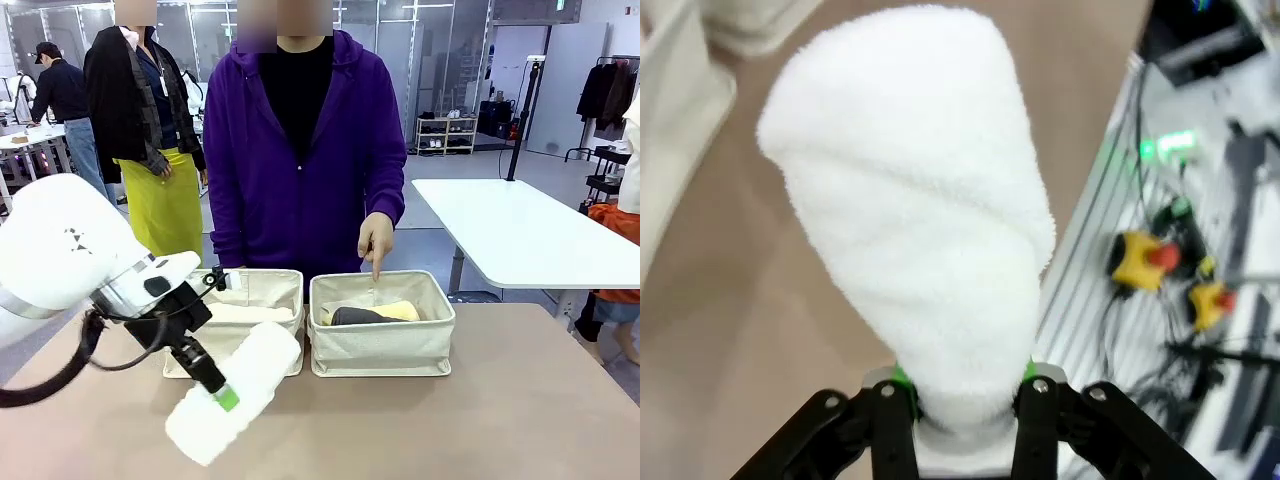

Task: Divide the towels into two baskets.
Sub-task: Pick up one hotel-folded towel from the bottom of the table and place it in the Fabric basket indicated by the person.

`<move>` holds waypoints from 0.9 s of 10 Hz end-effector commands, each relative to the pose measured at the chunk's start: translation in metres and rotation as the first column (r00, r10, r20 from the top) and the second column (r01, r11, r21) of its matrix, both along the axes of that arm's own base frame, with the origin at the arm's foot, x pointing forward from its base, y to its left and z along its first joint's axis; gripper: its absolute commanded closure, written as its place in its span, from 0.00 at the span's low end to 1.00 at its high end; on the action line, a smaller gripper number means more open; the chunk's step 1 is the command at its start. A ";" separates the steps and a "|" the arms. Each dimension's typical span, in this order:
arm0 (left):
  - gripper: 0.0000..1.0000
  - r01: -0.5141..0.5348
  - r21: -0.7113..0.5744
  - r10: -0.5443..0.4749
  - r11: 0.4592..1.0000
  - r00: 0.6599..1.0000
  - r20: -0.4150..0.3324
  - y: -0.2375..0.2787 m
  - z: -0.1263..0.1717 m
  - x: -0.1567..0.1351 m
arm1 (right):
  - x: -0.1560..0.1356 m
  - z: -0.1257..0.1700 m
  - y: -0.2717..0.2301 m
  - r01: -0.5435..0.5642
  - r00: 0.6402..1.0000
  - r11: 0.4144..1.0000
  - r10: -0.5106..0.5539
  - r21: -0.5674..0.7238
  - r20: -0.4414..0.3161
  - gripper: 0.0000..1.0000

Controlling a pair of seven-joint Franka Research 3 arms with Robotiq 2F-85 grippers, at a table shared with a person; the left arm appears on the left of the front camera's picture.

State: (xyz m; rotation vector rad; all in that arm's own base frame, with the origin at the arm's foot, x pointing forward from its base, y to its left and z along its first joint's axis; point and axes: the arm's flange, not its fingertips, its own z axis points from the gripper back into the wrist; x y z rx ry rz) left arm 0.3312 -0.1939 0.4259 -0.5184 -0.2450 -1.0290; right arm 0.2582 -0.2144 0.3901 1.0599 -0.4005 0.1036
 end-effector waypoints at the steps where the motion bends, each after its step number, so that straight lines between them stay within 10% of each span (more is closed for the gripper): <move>1: 0.60 0.195 0.042 -0.199 0.980 0.952 0.233 0.008 -0.003 -0.003 | -0.001 0.004 0.001 0.009 1.000 1.000 -0.009 0.015 0.011 0.00; 3: 0.60 0.266 0.035 -0.262 0.963 0.903 0.339 0.005 -0.006 -0.003 | -0.001 0.004 0.001 0.009 1.000 1.000 -0.009 0.015 0.011 0.00; 4: 0.60 0.211 0.093 -0.225 0.973 0.957 0.184 0.000 0.007 0.003 | -0.001 0.004 0.001 0.009 1.000 1.000 -0.009 0.015 0.011 0.00; 7: 0.60 0.211 0.093 -0.225 0.973 0.957 0.184 0.000 0.007 0.003 | -0.001 0.004 0.001 0.009 1.000 1.000 -0.009 0.015 0.011 0.00; 9: 0.60 0.265 0.145 -0.301 0.953 0.884 0.359 -0.006 0.020 0.000 | -0.001 0.004 0.001 0.009 1.000 1.000 -0.009 0.015 0.011 0.00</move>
